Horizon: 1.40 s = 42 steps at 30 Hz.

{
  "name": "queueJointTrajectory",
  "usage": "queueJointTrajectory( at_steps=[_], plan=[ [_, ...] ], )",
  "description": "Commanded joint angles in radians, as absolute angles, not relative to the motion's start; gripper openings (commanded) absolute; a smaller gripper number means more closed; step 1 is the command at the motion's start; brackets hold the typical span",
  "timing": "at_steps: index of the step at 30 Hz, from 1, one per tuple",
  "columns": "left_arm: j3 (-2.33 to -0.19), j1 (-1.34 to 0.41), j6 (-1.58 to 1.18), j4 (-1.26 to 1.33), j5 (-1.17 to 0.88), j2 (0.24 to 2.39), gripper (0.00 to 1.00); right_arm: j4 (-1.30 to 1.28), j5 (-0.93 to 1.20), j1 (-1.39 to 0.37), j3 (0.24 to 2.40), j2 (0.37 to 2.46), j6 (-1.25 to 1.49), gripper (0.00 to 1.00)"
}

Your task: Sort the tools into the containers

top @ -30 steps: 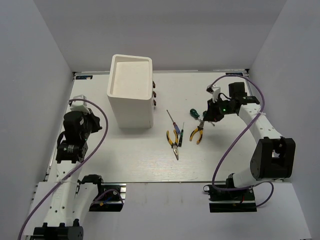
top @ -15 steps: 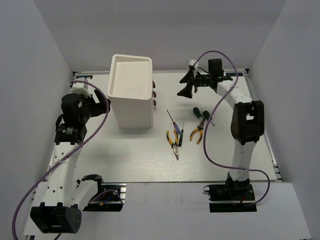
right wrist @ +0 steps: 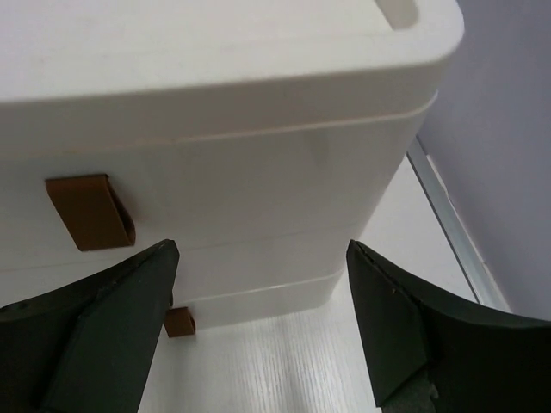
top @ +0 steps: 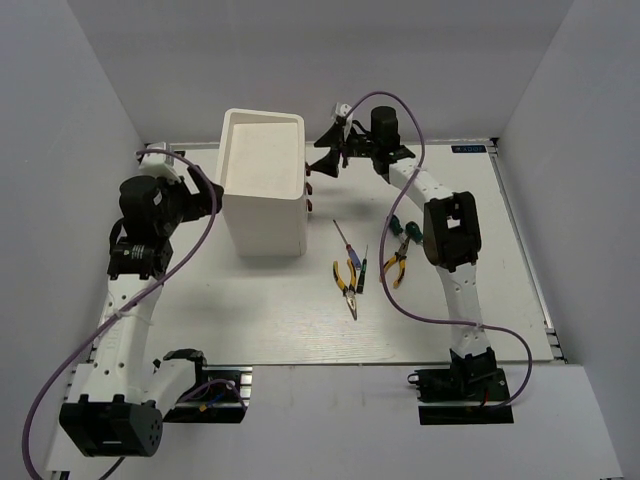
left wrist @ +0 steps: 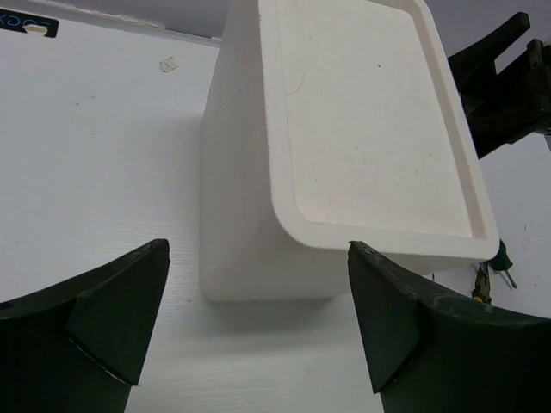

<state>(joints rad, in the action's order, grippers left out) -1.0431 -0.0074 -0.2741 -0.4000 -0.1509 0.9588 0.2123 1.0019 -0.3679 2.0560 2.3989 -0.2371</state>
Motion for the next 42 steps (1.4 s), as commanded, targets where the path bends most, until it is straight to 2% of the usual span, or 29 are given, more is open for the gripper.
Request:
queueJointTrajectory(
  at_steps=[1, 6, 12, 22, 42],
  plan=[
    [-1.08, -0.006, -0.296, -0.339, -0.195, 0.994, 0.94, 0.351, 1.044, -0.37, 2.051, 2.385, -0.166, 0.83],
    [-1.08, -0.006, -0.314, -0.296, -0.213, 1.041, 0.94, 0.394, 1.155, -0.37, 1.994, 2.352, -0.14, 0.76],
    [-1.112, -0.006, -0.324, -0.249, -0.222, 1.107, 0.94, 0.399, 1.204, -0.351, 1.97, 2.342, -0.152, 0.71],
    [-1.17, -0.006, -0.324, -0.169, -0.267, 1.219, 0.94, 0.439, 1.299, -0.344, 1.979, 2.329, -0.095, 0.7],
    [-1.15, -0.015, -0.342, -0.15, -0.285, 1.256, 0.91, 0.5, 1.279, -0.403, 1.974, 2.312, -0.018, 0.7]
  ],
)
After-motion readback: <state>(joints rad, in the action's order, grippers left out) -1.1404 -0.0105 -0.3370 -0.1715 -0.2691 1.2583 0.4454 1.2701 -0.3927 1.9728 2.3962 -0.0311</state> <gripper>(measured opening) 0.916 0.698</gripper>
